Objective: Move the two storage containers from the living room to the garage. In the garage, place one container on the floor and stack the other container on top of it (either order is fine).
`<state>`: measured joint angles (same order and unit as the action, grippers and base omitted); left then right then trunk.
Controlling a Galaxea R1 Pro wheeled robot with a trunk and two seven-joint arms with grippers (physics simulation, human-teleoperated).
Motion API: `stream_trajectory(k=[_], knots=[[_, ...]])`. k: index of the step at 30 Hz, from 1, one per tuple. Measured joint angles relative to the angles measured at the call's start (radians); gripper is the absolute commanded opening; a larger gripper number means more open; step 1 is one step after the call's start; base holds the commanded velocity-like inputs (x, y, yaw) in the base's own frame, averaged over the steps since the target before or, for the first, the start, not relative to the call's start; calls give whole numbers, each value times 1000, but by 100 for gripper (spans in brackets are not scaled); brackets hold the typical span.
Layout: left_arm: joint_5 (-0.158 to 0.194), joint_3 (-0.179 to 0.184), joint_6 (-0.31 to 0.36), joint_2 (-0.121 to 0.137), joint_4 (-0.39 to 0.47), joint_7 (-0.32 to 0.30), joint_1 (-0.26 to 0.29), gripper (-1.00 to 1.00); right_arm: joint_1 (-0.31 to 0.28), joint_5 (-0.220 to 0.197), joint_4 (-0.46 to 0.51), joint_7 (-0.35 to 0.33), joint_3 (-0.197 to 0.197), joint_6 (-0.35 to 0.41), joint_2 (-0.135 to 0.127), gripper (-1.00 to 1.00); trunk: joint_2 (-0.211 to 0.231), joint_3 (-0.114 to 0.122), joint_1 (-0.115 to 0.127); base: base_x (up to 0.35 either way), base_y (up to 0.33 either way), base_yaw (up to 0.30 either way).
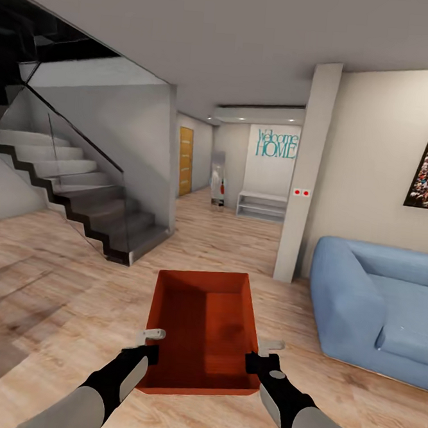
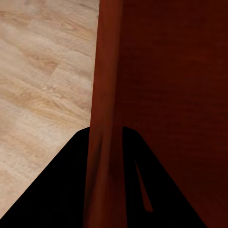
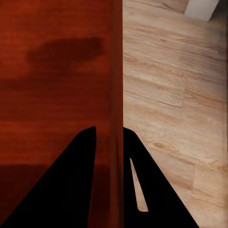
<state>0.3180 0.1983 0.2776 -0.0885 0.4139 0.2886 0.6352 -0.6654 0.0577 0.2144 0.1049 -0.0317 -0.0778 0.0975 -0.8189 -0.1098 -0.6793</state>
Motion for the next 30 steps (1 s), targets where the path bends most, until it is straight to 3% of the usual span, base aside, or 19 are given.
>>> stream_trajectory(k=[30], knots=[[0,1,-1,1,1,-1,0,-100,0,0,0,1,1,-2,1,-100,0,0,0,322,0,-3]])
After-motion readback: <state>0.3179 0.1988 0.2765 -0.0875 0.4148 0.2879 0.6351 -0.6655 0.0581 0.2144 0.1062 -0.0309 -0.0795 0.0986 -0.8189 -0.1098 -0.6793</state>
